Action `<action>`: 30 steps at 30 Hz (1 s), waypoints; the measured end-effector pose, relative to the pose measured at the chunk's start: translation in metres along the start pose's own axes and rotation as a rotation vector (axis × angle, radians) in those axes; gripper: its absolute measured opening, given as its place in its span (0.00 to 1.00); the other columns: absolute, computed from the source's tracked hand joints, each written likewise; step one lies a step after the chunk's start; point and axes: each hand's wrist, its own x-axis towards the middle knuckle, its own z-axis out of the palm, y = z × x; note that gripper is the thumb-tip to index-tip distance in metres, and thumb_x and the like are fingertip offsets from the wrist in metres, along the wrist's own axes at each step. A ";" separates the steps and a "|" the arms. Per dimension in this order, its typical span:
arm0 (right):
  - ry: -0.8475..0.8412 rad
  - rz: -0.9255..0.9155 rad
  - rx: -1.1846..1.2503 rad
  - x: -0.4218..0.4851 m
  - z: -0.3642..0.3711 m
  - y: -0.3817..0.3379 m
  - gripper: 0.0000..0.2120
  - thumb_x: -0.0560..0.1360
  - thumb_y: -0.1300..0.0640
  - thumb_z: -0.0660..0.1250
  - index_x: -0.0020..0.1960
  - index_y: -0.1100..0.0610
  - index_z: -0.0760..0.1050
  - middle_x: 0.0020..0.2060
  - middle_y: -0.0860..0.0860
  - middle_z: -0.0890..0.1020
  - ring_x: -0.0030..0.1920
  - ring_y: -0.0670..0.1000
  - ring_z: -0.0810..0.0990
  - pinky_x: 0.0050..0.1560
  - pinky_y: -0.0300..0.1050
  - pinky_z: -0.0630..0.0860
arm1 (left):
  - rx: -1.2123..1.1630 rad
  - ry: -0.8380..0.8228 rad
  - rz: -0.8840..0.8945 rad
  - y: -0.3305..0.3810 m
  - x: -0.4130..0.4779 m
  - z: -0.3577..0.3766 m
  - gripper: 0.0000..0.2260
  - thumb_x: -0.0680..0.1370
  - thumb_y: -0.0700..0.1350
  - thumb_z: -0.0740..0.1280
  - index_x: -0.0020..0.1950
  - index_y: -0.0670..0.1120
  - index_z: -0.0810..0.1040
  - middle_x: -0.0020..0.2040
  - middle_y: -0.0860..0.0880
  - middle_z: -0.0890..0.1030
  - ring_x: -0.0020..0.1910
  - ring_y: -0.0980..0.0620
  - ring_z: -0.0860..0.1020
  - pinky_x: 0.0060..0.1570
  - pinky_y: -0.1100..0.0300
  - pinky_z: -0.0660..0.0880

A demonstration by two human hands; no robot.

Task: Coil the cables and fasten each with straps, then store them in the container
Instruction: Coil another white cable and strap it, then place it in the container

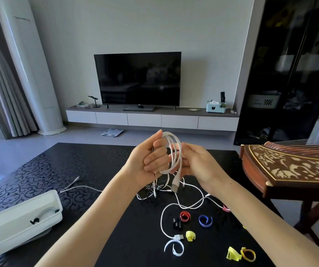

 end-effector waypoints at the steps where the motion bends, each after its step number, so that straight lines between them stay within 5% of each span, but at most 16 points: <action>1: 0.014 0.003 0.007 0.000 0.002 0.001 0.17 0.83 0.56 0.51 0.49 0.62 0.76 0.32 0.50 0.83 0.33 0.51 0.80 0.35 0.44 0.77 | 0.011 0.055 0.018 0.000 0.000 0.001 0.20 0.79 0.50 0.56 0.28 0.46 0.70 0.14 0.53 0.64 0.12 0.58 0.59 0.16 0.67 0.56; 6: -0.047 0.093 0.143 -0.004 0.013 0.007 0.14 0.80 0.62 0.57 0.52 0.71 0.78 0.35 0.55 0.82 0.33 0.49 0.80 0.35 0.42 0.78 | -0.013 0.166 0.122 0.001 0.005 0.004 0.20 0.77 0.50 0.56 0.27 0.46 0.68 0.14 0.53 0.62 0.12 0.59 0.60 0.15 0.66 0.53; 15: 0.171 0.223 0.077 -0.002 0.014 0.010 0.12 0.77 0.58 0.62 0.40 0.54 0.83 0.35 0.51 0.79 0.33 0.47 0.71 0.30 0.38 0.70 | 0.039 0.175 0.245 -0.010 0.002 0.008 0.20 0.78 0.50 0.56 0.26 0.47 0.66 0.15 0.52 0.61 0.13 0.58 0.59 0.17 0.64 0.50; 19: 0.115 0.248 0.331 -0.006 0.012 0.004 0.12 0.77 0.62 0.60 0.40 0.60 0.80 0.33 0.55 0.73 0.28 0.47 0.66 0.22 0.36 0.66 | 0.056 0.179 0.235 -0.011 0.001 0.008 0.20 0.78 0.50 0.55 0.26 0.47 0.64 0.15 0.52 0.61 0.13 0.57 0.59 0.17 0.64 0.53; 25: 0.017 0.109 0.454 -0.010 0.013 0.004 0.14 0.78 0.55 0.61 0.48 0.67 0.76 0.32 0.56 0.70 0.28 0.48 0.65 0.24 0.38 0.62 | 0.082 0.178 0.262 -0.008 0.002 0.007 0.20 0.78 0.51 0.56 0.26 0.47 0.65 0.15 0.53 0.61 0.14 0.57 0.59 0.17 0.64 0.54; 30: 0.103 -0.040 0.309 -0.007 0.013 0.008 0.13 0.79 0.57 0.62 0.40 0.66 0.73 0.24 0.51 0.63 0.26 0.48 0.60 0.26 0.39 0.59 | 0.117 0.222 0.285 -0.011 0.001 0.007 0.20 0.78 0.50 0.56 0.26 0.47 0.62 0.17 0.51 0.60 0.17 0.55 0.59 0.21 0.63 0.59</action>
